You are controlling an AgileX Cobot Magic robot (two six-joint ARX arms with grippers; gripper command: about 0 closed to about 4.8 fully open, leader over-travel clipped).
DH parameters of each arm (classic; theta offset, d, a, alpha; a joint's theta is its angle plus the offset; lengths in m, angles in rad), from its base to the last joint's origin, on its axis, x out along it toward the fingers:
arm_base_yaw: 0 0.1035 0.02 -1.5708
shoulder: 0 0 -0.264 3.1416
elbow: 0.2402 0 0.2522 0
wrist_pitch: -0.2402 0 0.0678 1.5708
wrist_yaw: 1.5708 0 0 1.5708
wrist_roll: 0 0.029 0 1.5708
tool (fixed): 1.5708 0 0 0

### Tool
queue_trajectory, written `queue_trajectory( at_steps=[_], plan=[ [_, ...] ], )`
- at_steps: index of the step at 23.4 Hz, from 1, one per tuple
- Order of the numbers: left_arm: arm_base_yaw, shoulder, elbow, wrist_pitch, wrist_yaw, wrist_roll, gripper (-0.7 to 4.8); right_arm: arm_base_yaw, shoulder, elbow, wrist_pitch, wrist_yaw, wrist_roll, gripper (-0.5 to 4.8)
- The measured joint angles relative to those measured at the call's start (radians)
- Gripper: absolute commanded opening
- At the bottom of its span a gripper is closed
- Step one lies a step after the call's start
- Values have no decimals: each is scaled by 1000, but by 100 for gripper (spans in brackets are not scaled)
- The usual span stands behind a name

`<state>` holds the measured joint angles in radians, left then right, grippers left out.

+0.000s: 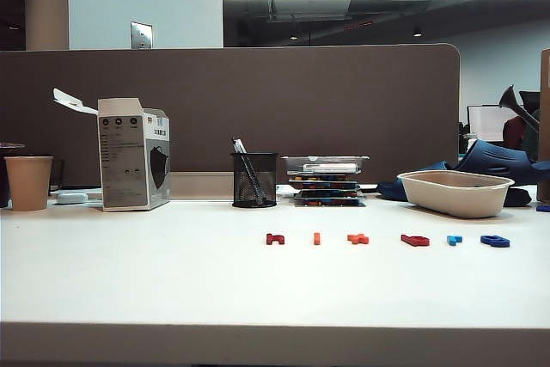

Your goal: Select the appropriate letters from the row of letter magnets placed on the table to arrange into the word "big".

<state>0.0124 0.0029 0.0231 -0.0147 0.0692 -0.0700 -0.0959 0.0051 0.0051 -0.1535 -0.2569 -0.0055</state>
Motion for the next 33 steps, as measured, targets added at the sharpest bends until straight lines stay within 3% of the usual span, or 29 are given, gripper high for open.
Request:
queue_trajectory(
  at_steps=[5, 7, 9, 12, 15, 17, 18, 26, 29, 33],
  plan=[
    [0, 0, 159, -93, 190, -101, -5, 0, 0, 0, 6, 0, 0, -5],
    [0, 0, 298, -221, 285, -200, -5, 0, 0, 0, 6, 0, 0, -5],
    [0, 13, 381, -315, 366, -247, -5, 0, 0, 0, 6, -3, 0, -5],
    [0, 50, 495, -378, 464, -272, -5, 0, 0, 0, 7, -5, 0, -5],
    [0, 201, 727, -515, 500, -282, -5, 0, 0, 0, 7, -5, 0, -5],
    [0, 338, 887, -631, 534, -272, -5, 0, 0, 0, 6, -5, 0, -5],
    [0, 444, 1019, -755, 547, -237, -5, 0, 0, 0, 6, -5, 0, -5],
    [-3, 789, 1505, -1110, 438, -196, -5, 0, 0, 0, 6, -5, 0, -5],
    [-102, 872, 1623, -1135, 370, -231, -5, 0, 0, 0, 6, -5, 0, -5],
    [-301, 979, 1738, -1190, 214, -273, -5, 0, 0, 0, 6, -6, 0, -5]
  ],
)
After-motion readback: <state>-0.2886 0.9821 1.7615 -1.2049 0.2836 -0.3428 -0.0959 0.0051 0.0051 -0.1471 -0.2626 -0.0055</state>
